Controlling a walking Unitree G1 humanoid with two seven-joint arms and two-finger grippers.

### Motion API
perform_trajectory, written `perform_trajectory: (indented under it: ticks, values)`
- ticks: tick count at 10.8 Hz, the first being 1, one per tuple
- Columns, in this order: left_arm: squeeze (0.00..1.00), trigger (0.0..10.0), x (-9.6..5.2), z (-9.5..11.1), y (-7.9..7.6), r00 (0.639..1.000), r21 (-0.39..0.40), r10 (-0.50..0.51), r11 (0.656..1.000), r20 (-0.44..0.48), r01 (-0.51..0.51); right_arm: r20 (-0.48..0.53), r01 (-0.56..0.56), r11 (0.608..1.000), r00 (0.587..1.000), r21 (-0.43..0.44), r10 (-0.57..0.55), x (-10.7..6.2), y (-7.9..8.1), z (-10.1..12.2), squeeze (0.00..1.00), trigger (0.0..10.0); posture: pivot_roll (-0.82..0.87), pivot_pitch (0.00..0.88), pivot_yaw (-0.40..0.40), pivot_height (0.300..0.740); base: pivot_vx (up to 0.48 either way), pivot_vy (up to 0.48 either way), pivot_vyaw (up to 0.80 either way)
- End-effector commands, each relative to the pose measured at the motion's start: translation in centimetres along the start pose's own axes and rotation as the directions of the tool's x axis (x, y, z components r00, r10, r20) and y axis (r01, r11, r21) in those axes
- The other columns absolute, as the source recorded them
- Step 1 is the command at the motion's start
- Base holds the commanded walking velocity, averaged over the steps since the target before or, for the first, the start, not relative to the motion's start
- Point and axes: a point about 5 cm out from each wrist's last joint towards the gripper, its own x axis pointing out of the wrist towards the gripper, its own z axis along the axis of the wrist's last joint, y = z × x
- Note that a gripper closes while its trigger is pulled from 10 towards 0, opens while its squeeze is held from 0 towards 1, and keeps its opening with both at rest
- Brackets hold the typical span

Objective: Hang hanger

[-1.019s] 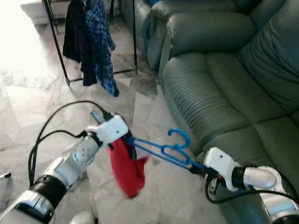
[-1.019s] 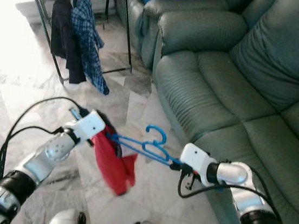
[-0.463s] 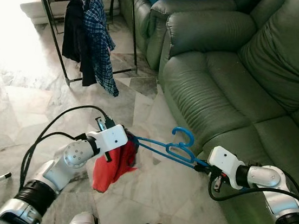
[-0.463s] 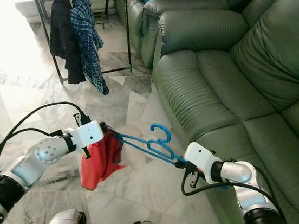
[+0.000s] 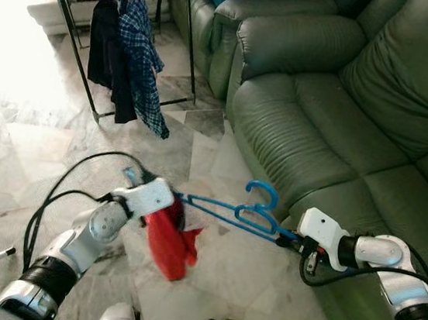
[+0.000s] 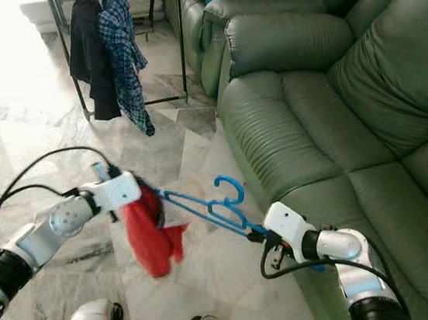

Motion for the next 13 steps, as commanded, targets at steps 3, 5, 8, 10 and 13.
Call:
perform_trajectory:
  ticks: [3,5,8,10,13]
  values:
    - [0.0,10.0,0.2,1.0,-0.3,0.998,-0.005,-0.02,1.0,0.052,0.02,-0.001,0.01,1.0,1.0,0.0,-0.01,-0.4,-0.2,0.0,0.0,10.0,-0.03,0.124,-0.06,0.74,0.0,0.0,0.0]
    - [0.0,10.0,0.3,1.6,-0.4,0.997,-0.011,-0.017,1.0,0.07,0.018,0.009,0.012,1.0,1.0,0.002,-0.012,-0.3,-0.3,0.2,0.0,10.0,-0.03,0.124,-0.059,0.74,0.0,0.0,0.0]
    - [0.0,10.0,0.4,2.8,-0.4,0.991,-0.02,-0.056,0.998,0.122,0.059,0.015,0.022,1.0,1.0,0.001,-0.022,-0.2,-0.4,0.3,0.0,10.0,-0.03,0.12,-0.059,0.74,0.0,0.0,0.0]
    - [0.0,10.0,0.6,3.4,0.1,0.991,-0.052,0.008,0.999,0.133,-0.001,0.023,-0.001,1.0,1.0,0.011,0.001,0.1,-0.1,0.4,0.0,10.0,-0.03,0.121,-0.062,0.74,0.0,0.0,0.0]
    - [0.0,10.0,1.3,1.4,3.0,0.938,-0.107,0.343,0.932,-0.049,-0.346,0.005,-0.011,1.0,1.0,-0.004,0.011,-0.6,-0.3,0.5,0.0,10.0,-0.04,0.121,-0.066,0.74,0.0,0.0,0.0]
